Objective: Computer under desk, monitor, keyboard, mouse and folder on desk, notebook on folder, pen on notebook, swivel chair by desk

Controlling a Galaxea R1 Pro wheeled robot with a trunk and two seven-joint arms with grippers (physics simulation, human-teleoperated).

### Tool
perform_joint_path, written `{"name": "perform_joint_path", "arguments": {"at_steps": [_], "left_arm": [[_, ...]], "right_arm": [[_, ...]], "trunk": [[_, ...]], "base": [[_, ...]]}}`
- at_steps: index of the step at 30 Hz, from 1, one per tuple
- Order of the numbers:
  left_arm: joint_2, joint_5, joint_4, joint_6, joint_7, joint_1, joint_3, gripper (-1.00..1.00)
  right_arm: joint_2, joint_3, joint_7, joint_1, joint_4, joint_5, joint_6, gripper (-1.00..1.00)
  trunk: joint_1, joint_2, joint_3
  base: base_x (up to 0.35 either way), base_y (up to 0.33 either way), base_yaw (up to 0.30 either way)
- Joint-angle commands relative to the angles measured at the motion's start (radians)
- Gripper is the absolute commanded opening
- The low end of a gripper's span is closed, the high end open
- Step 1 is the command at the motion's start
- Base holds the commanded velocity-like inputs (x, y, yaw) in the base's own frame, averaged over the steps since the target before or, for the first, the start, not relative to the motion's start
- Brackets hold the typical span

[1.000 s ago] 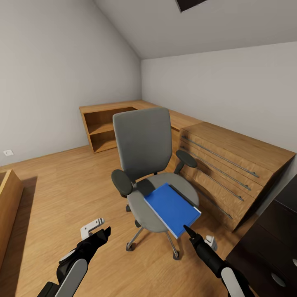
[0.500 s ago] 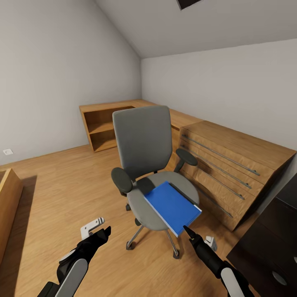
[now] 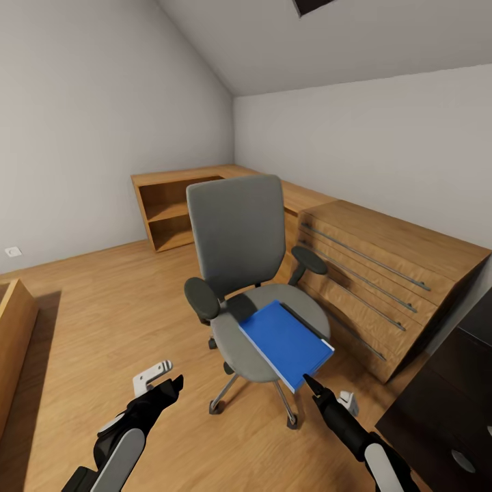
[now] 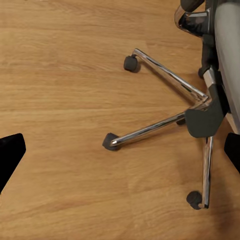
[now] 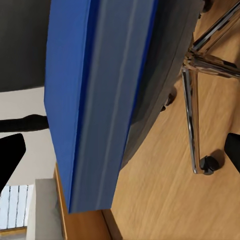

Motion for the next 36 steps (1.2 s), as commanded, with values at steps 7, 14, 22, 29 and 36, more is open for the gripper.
{"name": "perform_joint_path", "arguments": {"at_steps": [7, 14, 22, 29, 36], "left_arm": [[0.001, 0.007, 0.0, 0.002, 0.008, -0.001, -0.002, 1.0], [0.002, 0.007, 0.0, 0.002, 0.008, -0.001, -0.002, 1.0], [0.001, 0.005, 0.0, 0.001, 0.008, -0.001, -0.002, 1.0], [0.001, 0.005, 0.0, 0.002, 0.008, -0.001, -0.002, 1.0], [0.001, 0.005, 0.0, 0.003, 0.008, -0.001, -0.002, 1.0]], "right_arm": [[0.005, -0.004, 0.001, -0.001, 0.0, -0.006, 0.009, 1.0], [0.005, -0.004, 0.002, -0.001, 0.0, -0.006, 0.009, 1.0], [0.005, -0.004, 0.002, -0.001, 0.0, -0.006, 0.009, 1.0], [0.005, -0.004, 0.003, -0.001, 0.0, -0.006, 0.006, 1.0], [0.005, -0.004, 0.003, -0.001, 0.0, -0.006, 0.005, 1.0]], "trunk": [[0.0, 0.0, -0.001], [0.0, 0.0, -0.001], [0.0, 0.0, -0.001], [0.0, 0.0, -0.001], [0.0, 0.0, -0.001]], "base": [[0.107, 0.085, 0.0], [0.018, 0.014, 0.0], [0.002, 0.001, 0.0], [0.0, 0.0, 0.0], [0.0, 0.0, 0.0]]}}
